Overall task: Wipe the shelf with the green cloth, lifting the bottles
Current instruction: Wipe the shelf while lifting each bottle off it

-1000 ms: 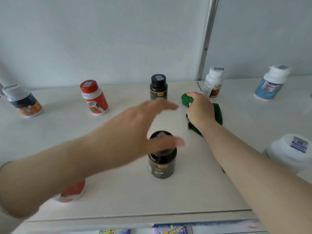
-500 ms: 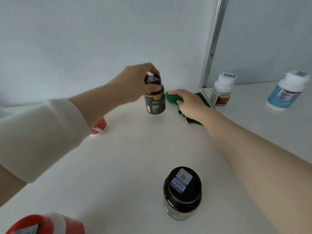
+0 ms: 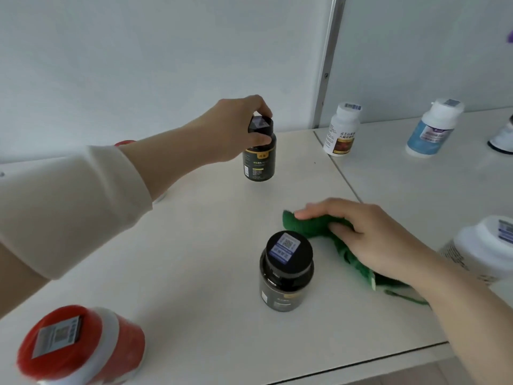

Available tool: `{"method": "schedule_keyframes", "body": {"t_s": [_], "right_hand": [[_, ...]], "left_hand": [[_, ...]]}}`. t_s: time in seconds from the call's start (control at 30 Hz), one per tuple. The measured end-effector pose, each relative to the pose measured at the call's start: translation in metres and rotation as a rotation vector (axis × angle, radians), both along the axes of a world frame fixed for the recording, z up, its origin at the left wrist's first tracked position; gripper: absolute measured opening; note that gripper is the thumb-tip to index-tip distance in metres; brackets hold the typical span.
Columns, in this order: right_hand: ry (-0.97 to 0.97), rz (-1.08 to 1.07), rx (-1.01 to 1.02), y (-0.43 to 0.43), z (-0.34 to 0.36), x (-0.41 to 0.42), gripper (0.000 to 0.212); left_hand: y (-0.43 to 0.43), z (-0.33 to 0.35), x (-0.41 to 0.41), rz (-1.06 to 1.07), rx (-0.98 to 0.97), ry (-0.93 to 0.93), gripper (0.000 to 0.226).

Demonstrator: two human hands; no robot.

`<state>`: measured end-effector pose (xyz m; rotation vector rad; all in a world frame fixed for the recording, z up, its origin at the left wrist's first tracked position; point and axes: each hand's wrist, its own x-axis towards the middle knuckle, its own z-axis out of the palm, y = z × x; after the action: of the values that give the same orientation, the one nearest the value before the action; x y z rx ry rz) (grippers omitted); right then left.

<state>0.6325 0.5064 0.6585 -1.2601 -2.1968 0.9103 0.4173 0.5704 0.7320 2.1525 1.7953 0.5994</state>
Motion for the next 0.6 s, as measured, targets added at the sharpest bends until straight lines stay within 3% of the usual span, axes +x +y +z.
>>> {"method": "schedule_keyframes", "body": {"t_s": [0.1, 0.2, 0.4, 0.53, 0.6], "right_hand": [[0.069, -0.259, 0.133, 0.032, -0.002, -0.007, 0.049], [-0.008, -0.365, 0.157, 0.068, -0.013, -0.02, 0.045], [-0.135, -0.211, 0.147, 0.046, -0.021, -0.025, 0.044], [-0.098, -0.104, 0.08, -0.008, -0.01, -0.008, 0.045], [-0.066, -0.165, 0.08, -0.001, -0.002, -0.009, 0.044]], "left_hand": [[0.001, -0.002, 0.003, 0.007, -0.001, 0.013, 0.034], [0.004, -0.003, 0.001, 0.029, -0.005, 0.038, 0.034], [0.011, -0.002, -0.003, 0.024, 0.003, 0.042, 0.034], [0.013, -0.003, -0.003, 0.004, -0.009, 0.035, 0.034], [0.013, -0.004, -0.004, 0.0, -0.011, 0.033, 0.034]]}}
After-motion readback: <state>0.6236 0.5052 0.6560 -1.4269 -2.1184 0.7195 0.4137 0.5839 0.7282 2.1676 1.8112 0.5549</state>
